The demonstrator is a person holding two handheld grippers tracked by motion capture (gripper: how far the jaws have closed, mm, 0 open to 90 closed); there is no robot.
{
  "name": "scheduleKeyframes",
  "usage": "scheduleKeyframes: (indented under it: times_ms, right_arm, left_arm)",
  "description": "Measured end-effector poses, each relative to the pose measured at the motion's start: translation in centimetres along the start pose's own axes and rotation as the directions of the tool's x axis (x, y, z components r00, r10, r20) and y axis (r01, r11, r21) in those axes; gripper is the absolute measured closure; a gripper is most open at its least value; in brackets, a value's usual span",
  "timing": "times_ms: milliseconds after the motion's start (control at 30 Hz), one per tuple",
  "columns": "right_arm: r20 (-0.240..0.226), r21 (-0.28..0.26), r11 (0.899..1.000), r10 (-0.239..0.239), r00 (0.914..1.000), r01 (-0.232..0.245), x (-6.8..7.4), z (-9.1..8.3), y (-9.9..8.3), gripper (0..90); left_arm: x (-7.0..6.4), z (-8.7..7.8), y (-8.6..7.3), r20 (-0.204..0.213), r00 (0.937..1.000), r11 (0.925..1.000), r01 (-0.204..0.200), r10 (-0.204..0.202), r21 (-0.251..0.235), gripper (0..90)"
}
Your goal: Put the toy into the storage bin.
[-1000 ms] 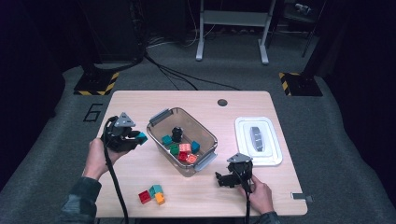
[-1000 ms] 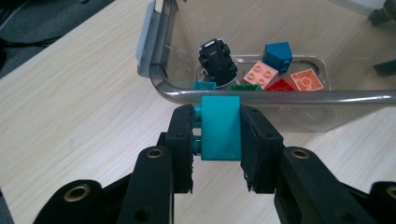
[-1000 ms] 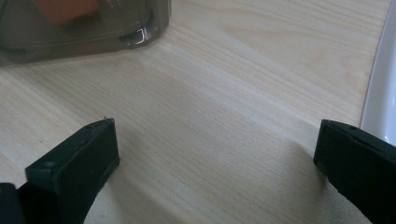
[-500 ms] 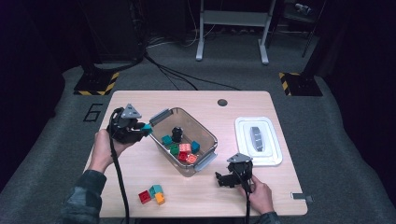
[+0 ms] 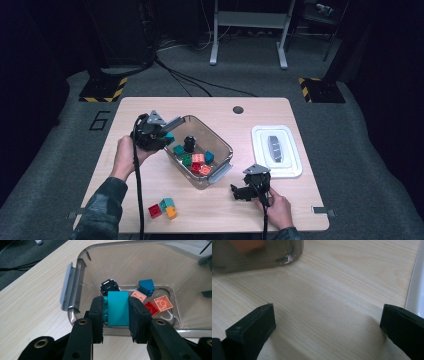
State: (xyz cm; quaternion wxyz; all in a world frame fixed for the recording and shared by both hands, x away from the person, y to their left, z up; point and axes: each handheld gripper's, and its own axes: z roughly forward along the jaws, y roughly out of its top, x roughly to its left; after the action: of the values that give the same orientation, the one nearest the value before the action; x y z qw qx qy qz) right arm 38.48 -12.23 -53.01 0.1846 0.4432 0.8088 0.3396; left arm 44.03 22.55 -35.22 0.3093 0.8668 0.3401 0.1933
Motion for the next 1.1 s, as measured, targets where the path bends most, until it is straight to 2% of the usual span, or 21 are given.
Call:
scheduleKeyframes:
  times_ms: [167,333,533,767,833,900,1100]
  right_arm:
    - [0.000,0.000,1.000,0.000,1.0000,0.000,0.0,0.0,0.0,0.0]
    - [0.000,0.000,1.000,0.000,1.0000,0.000,0.0,0.0,0.0,0.0]
    - [0.000,0.000,1.000,-0.001,1.0000,0.001,0.0,0.0,0.0,0.0]
    - [0.000,0.000,1.000,0.000,1.0000,0.000,0.0,0.0,0.0,0.0]
    - [0.000,-0.002,1.000,-0.004,1.0000,0.004,0.0,0.0,0.0,0.0]
    - [0.000,0.000,1.000,-0.001,1.0000,0.001,0.0,0.0,0.0,0.0]
    - [0.000,0.000,1.000,0.001,1.0000,-0.001,0.0,0.0,0.0,0.0]
  left_arm:
    - [-0.3,1.2,0.2,0.014,0.9999,0.9997,-0.005,0.005,0.023,67.3]
    - [-0.3,2.1,-0.1,0.026,0.9996,0.9983,0.012,-0.014,0.057,67.3]
    - [-0.1,2.6,-0.7,0.028,0.9994,0.9960,0.016,-0.019,0.088,67.2]
    - [-0.2,3.0,-1.0,0.038,0.9989,0.9953,0.025,-0.028,0.093,66.6]
    - [-0.3,3.1,-1.1,0.035,0.9988,0.9947,0.031,-0.035,0.098,62.1]
    - [-0.2,2.9,-1.2,0.028,0.9989,0.9953,0.036,-0.039,0.090,53.1]
    - [-0.1,1.5,-1.8,0.026,0.9986,0.9982,0.046,-0.047,0.038,29.9]
